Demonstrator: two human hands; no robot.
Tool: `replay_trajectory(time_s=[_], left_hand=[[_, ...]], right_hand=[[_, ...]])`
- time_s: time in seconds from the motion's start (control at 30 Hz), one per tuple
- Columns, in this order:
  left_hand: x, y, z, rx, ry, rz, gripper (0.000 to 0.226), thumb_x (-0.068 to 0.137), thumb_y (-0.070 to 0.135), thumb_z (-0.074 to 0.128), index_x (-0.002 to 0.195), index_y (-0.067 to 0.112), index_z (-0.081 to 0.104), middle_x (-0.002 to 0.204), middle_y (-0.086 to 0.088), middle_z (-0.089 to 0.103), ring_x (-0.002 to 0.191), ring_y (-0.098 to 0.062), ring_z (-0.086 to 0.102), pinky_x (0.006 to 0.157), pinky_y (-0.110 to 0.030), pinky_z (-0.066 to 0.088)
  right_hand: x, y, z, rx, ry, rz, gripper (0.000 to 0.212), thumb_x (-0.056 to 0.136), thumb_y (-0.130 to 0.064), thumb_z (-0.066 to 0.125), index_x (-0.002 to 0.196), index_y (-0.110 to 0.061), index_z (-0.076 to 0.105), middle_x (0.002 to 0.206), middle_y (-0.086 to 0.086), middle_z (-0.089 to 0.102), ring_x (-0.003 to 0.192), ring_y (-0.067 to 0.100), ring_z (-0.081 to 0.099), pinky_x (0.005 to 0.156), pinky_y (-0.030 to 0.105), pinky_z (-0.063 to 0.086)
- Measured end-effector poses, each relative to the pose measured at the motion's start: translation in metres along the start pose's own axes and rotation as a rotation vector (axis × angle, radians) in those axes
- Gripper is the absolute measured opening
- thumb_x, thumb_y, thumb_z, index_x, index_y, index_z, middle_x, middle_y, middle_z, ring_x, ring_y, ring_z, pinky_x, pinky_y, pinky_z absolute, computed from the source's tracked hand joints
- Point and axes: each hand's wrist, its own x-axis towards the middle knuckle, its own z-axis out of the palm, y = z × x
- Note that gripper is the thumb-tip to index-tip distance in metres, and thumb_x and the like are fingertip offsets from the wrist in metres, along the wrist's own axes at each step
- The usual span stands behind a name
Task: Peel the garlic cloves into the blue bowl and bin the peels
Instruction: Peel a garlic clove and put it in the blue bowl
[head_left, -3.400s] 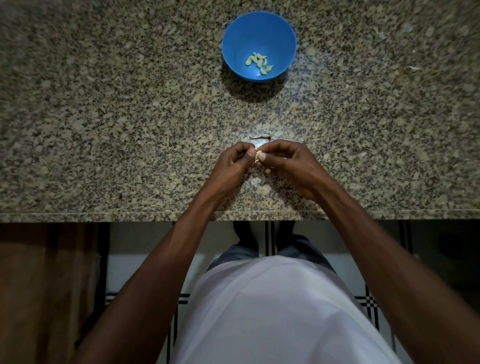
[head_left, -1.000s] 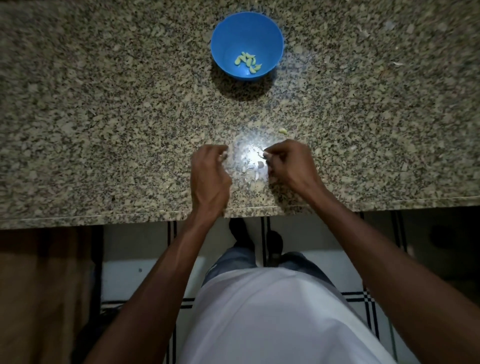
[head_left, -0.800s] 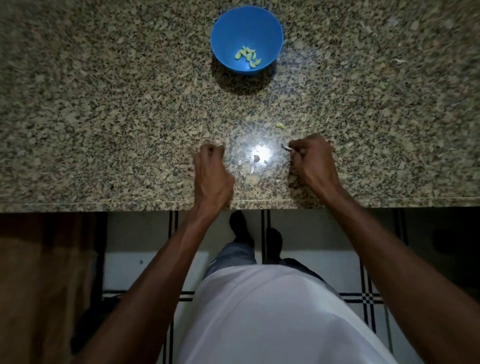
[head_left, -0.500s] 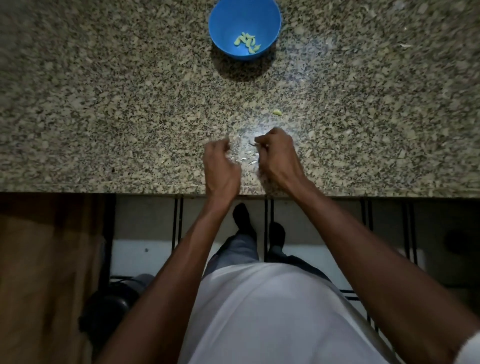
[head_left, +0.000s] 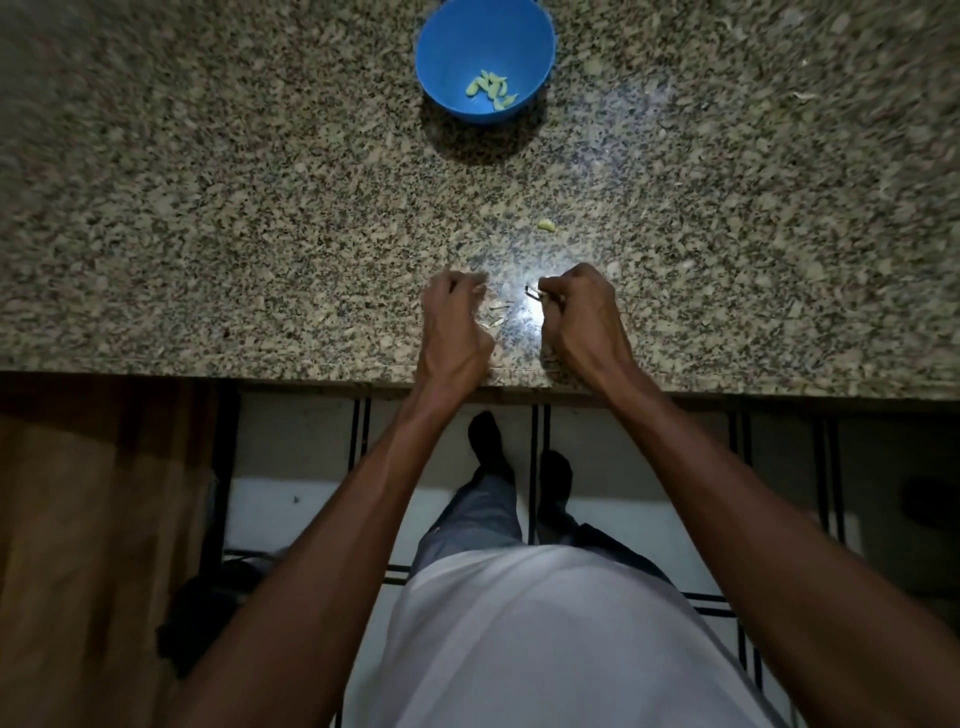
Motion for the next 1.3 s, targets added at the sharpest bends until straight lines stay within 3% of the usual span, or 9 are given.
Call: replay_trajectory(time_s=[0.13, 0.27, 0.47, 0.67, 0.87, 0.93, 1.07, 1.17, 1.3], left_hand=[[0.009, -0.018, -0.018, 0.124, 0.038, -0.176, 0.067, 0.081, -0.012, 0.058, 0.144, 0.009, 0.051, 0.148, -0.011, 0.039, 0.137, -0.026, 0.032, 0.104, -0.024, 0.036], [0.0, -0.015, -0.014, 0.161, -0.131, 0.016, 0.057, 0.087, -0.006, 0.058, 0.142, 0.007, 0.053, 0.148, -0.013, 0.039, 0.136, -0.027, 0.032, 0.11, -0.032, 0.038], [0.0, -0.016, -0.012, 0.161, -0.122, 0.085, 0.05, 0.092, 0.031, 0.071, 0.133, 0.006, 0.06, 0.132, -0.011, 0.049, 0.119, -0.022, 0.038, 0.094, -0.031, 0.036], [-0.004, -0.001, -0.006, 0.129, -0.025, 0.035, 0.038, 0.096, 0.02, 0.071, 0.129, 0.003, 0.067, 0.117, -0.008, 0.054, 0.109, -0.021, 0.052, 0.086, -0.022, 0.04], [-0.007, 0.008, -0.003, 0.101, 0.024, 0.011, 0.028, 0.1, 0.014, 0.064, 0.127, 0.008, 0.072, 0.11, -0.007, 0.058, 0.094, -0.014, 0.052, 0.076, -0.013, 0.033], [-0.008, 0.007, -0.001, 0.097, 0.042, 0.001, 0.023, 0.099, 0.011, 0.064, 0.118, 0.007, 0.076, 0.106, -0.008, 0.061, 0.09, -0.011, 0.049, 0.075, -0.013, 0.033], [-0.009, 0.008, 0.003, 0.104, 0.075, -0.031, 0.017, 0.098, 0.008, 0.063, 0.105, 0.003, 0.078, 0.106, -0.012, 0.066, 0.091, -0.017, 0.057, 0.075, -0.014, 0.034], [-0.011, 0.008, 0.008, 0.092, 0.066, -0.021, 0.017, 0.101, 0.003, 0.057, 0.107, -0.002, 0.072, 0.108, -0.017, 0.065, 0.096, -0.023, 0.06, 0.075, -0.021, 0.039], [-0.012, 0.007, 0.015, 0.113, 0.06, -0.019, 0.018, 0.1, -0.003, 0.051, 0.111, -0.004, 0.066, 0.109, -0.02, 0.064, 0.099, -0.027, 0.059, 0.076, -0.019, 0.033]], right_hand=[[0.006, 0.001, 0.001, -0.047, -0.038, -0.043, 0.021, 0.1, 0.002, 0.055, 0.106, 0.007, 0.075, 0.097, 0.021, 0.06, 0.095, 0.031, 0.056, 0.076, 0.042, 0.048], [0.017, -0.012, 0.004, -0.095, -0.13, -0.129, 0.023, 0.102, -0.002, 0.056, 0.109, 0.005, 0.076, 0.102, 0.022, 0.061, 0.097, 0.035, 0.058, 0.08, 0.047, 0.05], [0.024, -0.021, 0.003, -0.204, -0.221, -0.189, 0.02, 0.101, -0.005, 0.059, 0.11, 0.002, 0.076, 0.112, 0.019, 0.06, 0.1, 0.033, 0.059, 0.083, 0.047, 0.053], [0.016, -0.017, 0.008, -0.307, -0.262, -0.231, 0.018, 0.1, -0.007, 0.061, 0.115, -0.005, 0.072, 0.115, 0.015, 0.054, 0.109, 0.031, 0.051, 0.082, 0.045, 0.054], [0.012, -0.02, 0.014, -0.291, -0.242, -0.23, 0.012, 0.096, -0.005, 0.056, 0.103, -0.002, 0.065, 0.1, 0.01, 0.055, 0.086, 0.024, 0.051, 0.062, 0.029, 0.042], [0.006, -0.027, 0.015, -0.332, -0.247, -0.251, 0.009, 0.097, -0.003, 0.055, 0.094, -0.002, 0.063, 0.096, 0.012, 0.054, 0.085, 0.025, 0.051, 0.064, 0.037, 0.045], [-0.001, -0.03, 0.011, -0.355, -0.247, -0.282, 0.015, 0.101, -0.006, 0.055, 0.102, -0.001, 0.069, 0.105, 0.015, 0.057, 0.101, 0.03, 0.053, 0.076, 0.045, 0.05], [-0.002, -0.026, 0.01, -0.369, -0.257, -0.293, 0.018, 0.104, -0.012, 0.053, 0.104, -0.001, 0.069, 0.106, 0.015, 0.057, 0.103, 0.031, 0.052, 0.074, 0.043, 0.047], [-0.003, -0.023, 0.012, -0.331, -0.233, -0.276, 0.02, 0.102, -0.009, 0.054, 0.096, 0.0, 0.071, 0.1, 0.016, 0.06, 0.098, 0.031, 0.054, 0.074, 0.044, 0.047]])
